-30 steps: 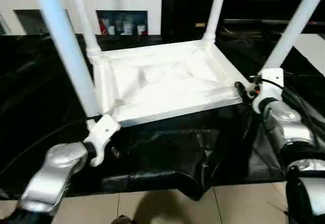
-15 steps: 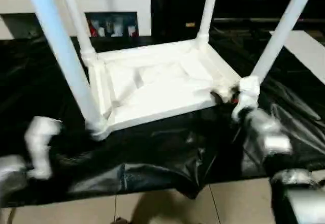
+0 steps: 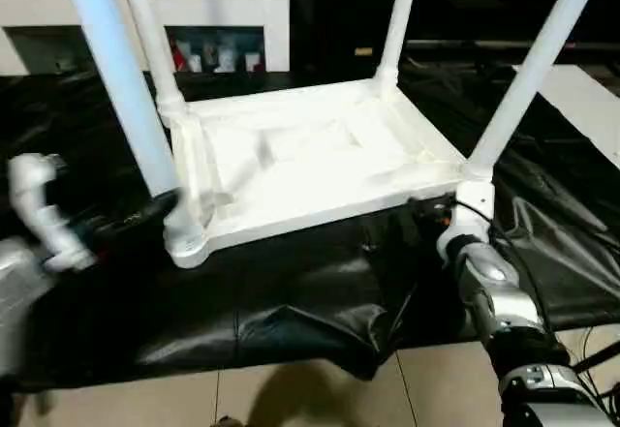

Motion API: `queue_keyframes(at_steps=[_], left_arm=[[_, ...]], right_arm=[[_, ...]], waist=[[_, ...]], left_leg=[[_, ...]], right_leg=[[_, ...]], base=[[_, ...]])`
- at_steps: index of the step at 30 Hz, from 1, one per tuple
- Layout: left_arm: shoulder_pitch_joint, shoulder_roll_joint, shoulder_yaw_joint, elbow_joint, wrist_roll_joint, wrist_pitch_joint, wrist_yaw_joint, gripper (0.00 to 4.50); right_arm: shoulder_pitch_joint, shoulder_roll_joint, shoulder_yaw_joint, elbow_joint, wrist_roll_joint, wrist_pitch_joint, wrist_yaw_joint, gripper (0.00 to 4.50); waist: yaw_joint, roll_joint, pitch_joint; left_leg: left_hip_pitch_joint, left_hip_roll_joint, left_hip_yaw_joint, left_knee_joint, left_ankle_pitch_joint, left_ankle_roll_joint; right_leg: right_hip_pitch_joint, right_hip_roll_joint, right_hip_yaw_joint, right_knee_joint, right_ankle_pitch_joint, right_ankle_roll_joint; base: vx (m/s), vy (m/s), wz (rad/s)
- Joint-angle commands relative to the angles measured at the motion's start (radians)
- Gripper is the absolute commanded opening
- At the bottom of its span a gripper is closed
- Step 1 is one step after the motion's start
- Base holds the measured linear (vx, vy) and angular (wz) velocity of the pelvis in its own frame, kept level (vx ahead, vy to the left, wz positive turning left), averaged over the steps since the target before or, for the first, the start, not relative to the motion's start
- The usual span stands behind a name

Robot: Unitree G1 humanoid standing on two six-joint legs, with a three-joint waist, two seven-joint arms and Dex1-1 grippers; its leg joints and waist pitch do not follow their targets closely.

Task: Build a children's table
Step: Rotate table base

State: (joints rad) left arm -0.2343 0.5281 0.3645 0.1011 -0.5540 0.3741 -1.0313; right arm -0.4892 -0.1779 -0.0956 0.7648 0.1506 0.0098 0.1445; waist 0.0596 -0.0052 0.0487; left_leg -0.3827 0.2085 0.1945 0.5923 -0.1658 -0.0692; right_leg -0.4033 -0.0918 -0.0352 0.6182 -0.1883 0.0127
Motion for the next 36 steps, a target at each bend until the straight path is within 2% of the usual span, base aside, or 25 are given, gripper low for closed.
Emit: queue_keyframes(at_steps=[1,2,3,5,7,8,10,11,13,14,17,18,22,27,31,36], left_arm=[[-0.044,-0.016,-0.04,0.051,0.029,-0.02,0.004,4.46],[-0.064,-0.024,-0.055,0.078,0.049,-0.035,0.008,4.46],[-0.069,-0.026,-0.059,0.085,0.053,-0.039,0.01,4.46],[-0.093,-0.033,-0.074,0.117,0.062,-0.042,0.018,4.46],[-0.097,-0.041,-0.091,0.096,0.038,-0.018,-0.011,4.46],[-0.095,-0.044,-0.095,0.081,0.024,-0.005,-0.02,4.46],[-0.085,-0.045,-0.109,0.034,-0.014,0.035,-0.045,4.46],[-0.078,-0.042,-0.119,0.012,-0.029,0.054,-0.057,4.46],[-0.043,-0.026,-0.161,-0.098,-0.09,0.138,-0.094,4.46],[-0.043,-0.026,-0.161,-0.098,-0.09,0.138,-0.094,4.46],[-0.017,-0.011,-0.204,-0.194,-0.138,0.188,-0.127,4.46],[-0.012,-0.006,-0.213,-0.216,-0.153,0.201,-0.136,4.46],[0.001,0.007,-0.268,-0.321,-0.2,0.267,-0.15,4.46],[-0.016,-0.005,-0.32,-0.354,-0.188,0.286,-0.147,4.46],[-0.081,-0.058,-0.38,-0.32,-0.161,0.282,-0.124,4.46],[-0.138,-0.101,-0.459,-0.275,-0.127,0.264,-0.131,4.46]], right_arm=[[-0.037,-0.008,0.026,0.045,-0.026,0.024,0.019,3.63],[-0.05,-0.009,0.035,0.065,-0.032,0.027,0.03,3.63],[-0.053,-0.009,0.036,0.069,-0.035,0.028,0.032,3.63],[-0.071,-0.003,0.029,0.092,-0.041,0.024,0.033,3.63],[-0.1,0.005,0.028,0.126,-0.043,0.014,0.055,3.63],[-0.108,0.007,0.027,0.138,-0.043,0.012,0.062,3.63],[-0.128,0.01,0.029,0.162,-0.043,0.009,0.077,3.63],[-0.136,0.012,0.031,0.172,-0.042,0.007,0.085,3.63],[-0.166,0.019,0.047,0.214,-0.05,-0.001,0.105,3.63],[-0.166,0.019,0.047,0.214,-0.05,-0.001,0.105,3.63],[-0.202,0.035,0.064,0.257,-0.062,-0.009,0.131,3.63],[-0.21,0.039,0.068,0.265,-0.067,-0.012,0.138,3.63],[-0.239,0.071,0.091,0.298,-0.088,-0.035,0.186,3.63],[-0.249,0.098,0.104,0.304,-0.088,-0.046,0.237,3.63],[-0.264,0.127,0.125,0.322,-0.093,-0.073,0.32,3.63],[-0.278,0.136,0.119,0.34,-0.093,-0.086,0.365,3.63]], waist=[[-0.001,0.0,-0.067],[0.0,-0.001,-0.07],[-0.001,0.003,-0.071],[0.0,0.003,-0.07],[0.001,0.003,-0.071],[0.001,0.007,-0.07],[0.004,0.006,-0.067],[0.004,0.003,-0.067],[0.005,0.005,-0.066],[0.004,-0.005,-0.067],[0.003,-0.008,-0.065],[0.002,-0.006,-0.064],[-0.005,-0.013,-0.064],[-0.014,-0.014,-0.062],[-0.016,-0.012,-0.062],[-0.016,-0.013,-0.064]], left_leg=[[0.017,0.005,-0.004,-0.072,-0.224,-0.02],[0.019,0.004,-0.003,-0.07,-0.208,-0.014],[0.021,0.003,-0.002,-0.067,-0.189,-0.003],[0.019,0.004,-0.001,-0.065,-0.178,0.005],[0.021,0.007,0.0,-0.064,-0.174,0.011],[0.022,0.007,0.0,-0.064,-0.178,0.01],[0.023,0.01,0.001,-0.067,-0.199,0.003],[0.024,0.01,0.002,-0.066,-0.207,0.002],[0.024,0.012,0.001,-0.068,-0.214,-0.004],[0.023,0.013,0.003,-0.067,-0.214,-0.003],[0.019,0.012,0.001,-0.068,-0.212,-0.003],[0.019,0.012,0.001,-0.069,-0.21,-0.008],[0.019,0.012,0.001,-0.069,-0.217,-0.014],[0.02,0.011,0.0,-0.069,-0.227,-0.018],[0.018,0.012,-0.002,-0.07,-0.246,-0.025],[0.02,0.012,-0.002,-0.067,-0.24,-0.026]], right_leg=[[0.041,-0.025,0.025,-0.057,-0.099,-0.188],[0.041,-0.024,0.024,-0.055,-0.082,-0.192],[0.04,-0.023,0.024,-0.054,-0.06,-0.202],[0.042,-0.026,0.024,-0.052,-0.049,-0.211],[0.041,-0.028,0.023,-0.051,-0.048,-0.222],[0.04,-0.027,0.023,-0.052,-0.053,-0.226],[0.038,-0.026,0.022,-0.053,-0.079,-0.235],[0.038,-0.026,0.022,-0.053,-0.084,-0.235],[0.038,-0.025,0.02,-0.051,-0.093,-0.239],[0.038,-0.025,0.021,-0.051,-0.093,-0.238],[0.039,-0.028,0.022,-0.05,-0.122,-0.23],[0.038,-0.028,0.022,-0.051,-0.125,-0.227],[0.038,-0.025,0.023,-0.048,-0.116,-0.222],[0.038,-0.024,0.024,-0.051,-0.122,-0.22],[0.039,-0.026,0.025,-0.051,-0.135,-0.226],[0.041,-0.028,0.026,-0.051,-0.13,-0.232]], base=[[0.0,0.0,0.0],[0.0,0.0,0.0],[0.0,0.0,0.0],[0.0,0.0,0.0],[0.0,0.0,0.0],[0.0,0.0,0.0],[0.0,0.0,0.0],[0.0,0.0,0.0],[0.0,0.0,0.0],[0.0,0.0,0.0],[0.0,0.0,0.0],[0.0,0.0,0.0],[0.0,0.0,0.0],[0.0,0.0,0.0],[0.0,0.0,0.0],[0.0,0.0,0.0]])
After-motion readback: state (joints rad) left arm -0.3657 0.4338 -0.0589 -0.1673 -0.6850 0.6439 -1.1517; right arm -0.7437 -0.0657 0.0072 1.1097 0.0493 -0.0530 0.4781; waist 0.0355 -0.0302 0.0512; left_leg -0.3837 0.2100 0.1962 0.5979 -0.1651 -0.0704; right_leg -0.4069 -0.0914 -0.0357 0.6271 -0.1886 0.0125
